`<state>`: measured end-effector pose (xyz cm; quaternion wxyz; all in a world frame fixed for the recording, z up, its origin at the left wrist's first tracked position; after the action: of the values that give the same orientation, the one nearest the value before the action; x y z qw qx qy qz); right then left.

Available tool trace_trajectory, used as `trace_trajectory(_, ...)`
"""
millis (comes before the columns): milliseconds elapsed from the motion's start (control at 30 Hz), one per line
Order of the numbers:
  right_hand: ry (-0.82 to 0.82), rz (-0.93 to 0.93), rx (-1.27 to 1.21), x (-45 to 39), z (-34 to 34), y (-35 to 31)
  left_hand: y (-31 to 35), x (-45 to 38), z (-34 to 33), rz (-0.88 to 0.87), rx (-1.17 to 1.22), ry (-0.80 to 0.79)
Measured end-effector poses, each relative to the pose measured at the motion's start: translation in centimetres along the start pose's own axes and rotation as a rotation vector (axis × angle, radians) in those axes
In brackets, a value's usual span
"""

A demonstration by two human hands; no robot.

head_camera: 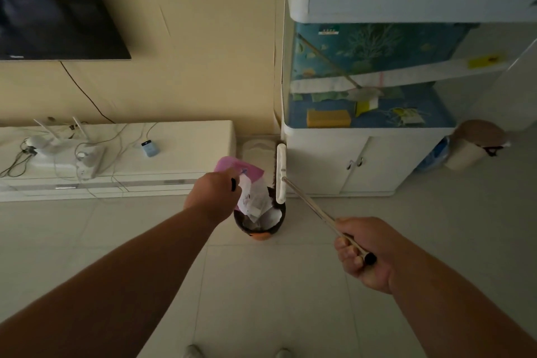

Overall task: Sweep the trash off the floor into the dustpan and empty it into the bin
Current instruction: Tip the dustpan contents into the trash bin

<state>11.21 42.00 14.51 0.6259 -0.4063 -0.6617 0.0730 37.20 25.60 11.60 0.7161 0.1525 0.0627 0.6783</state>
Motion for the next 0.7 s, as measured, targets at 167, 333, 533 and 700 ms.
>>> trace_trajectory(167, -0.003, 0.017, 0.021, 0.1, 0.2, 0.1, -0.2, -0.3, -1.1, -0.06, -0.102, -0.011)
trace_trajectory(333, -0.009, 0.036, 0.037, 0.3, -0.1, 0.1, -0.5, -0.2, -1.4, -0.134, -0.148, -0.013)
trace_trajectory(533, -0.018, 0.037, 0.036, 0.0, -0.3, -0.3, -0.4, 0.4, -1.2, -0.231, -0.203, -0.013)
trace_trajectory(700, -0.026, 0.041, 0.033, -0.3, -0.5, -0.4, -0.3, 1.1, -0.9, -0.325, -0.314, -0.074)
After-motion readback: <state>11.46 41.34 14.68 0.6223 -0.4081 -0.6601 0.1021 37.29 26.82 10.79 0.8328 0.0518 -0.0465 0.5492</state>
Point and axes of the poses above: each hand's wrist, its own x-axis away from the middle knuckle, its own z-axis out of the back of the hand, y = z × x, the point moved 2 cm from there along -x, towards the middle knuckle, and after that the axes turned 7 degrees about z, right-handed, at the moved point
